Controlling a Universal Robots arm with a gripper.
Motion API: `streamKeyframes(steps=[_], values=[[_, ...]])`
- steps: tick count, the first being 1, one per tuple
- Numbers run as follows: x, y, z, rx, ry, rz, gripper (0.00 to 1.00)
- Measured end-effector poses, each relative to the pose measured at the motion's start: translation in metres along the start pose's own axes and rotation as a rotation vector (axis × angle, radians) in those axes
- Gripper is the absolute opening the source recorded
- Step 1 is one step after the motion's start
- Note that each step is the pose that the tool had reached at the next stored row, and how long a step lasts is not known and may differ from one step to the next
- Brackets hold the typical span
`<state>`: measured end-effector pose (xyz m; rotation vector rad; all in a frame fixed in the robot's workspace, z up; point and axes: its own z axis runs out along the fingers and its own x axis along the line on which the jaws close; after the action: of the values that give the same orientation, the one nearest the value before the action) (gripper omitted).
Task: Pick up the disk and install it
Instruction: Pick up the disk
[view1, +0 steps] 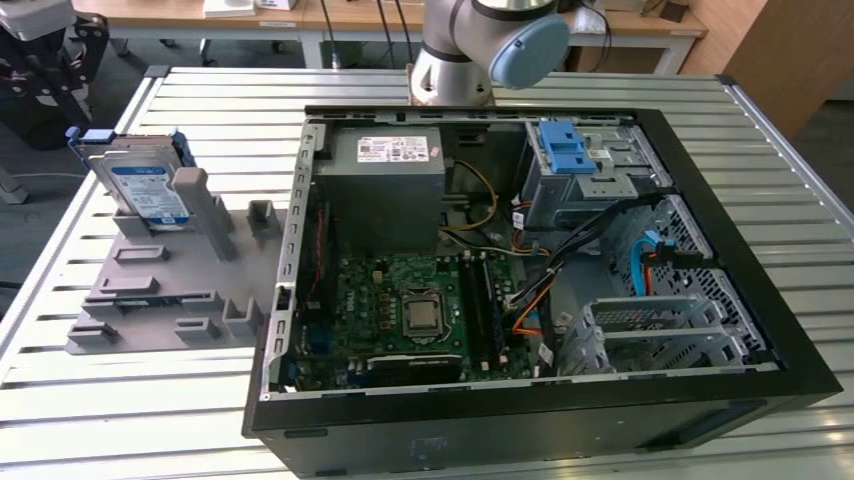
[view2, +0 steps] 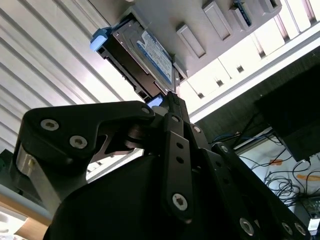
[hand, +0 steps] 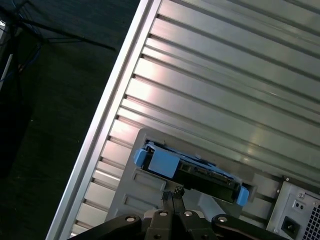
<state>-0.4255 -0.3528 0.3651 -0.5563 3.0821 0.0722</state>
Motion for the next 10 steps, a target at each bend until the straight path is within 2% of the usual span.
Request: streamKeyframes(steps=[10], values=[[0.0,0.0,0.0,-0.0008,0.0022,-0.047,0.11]])
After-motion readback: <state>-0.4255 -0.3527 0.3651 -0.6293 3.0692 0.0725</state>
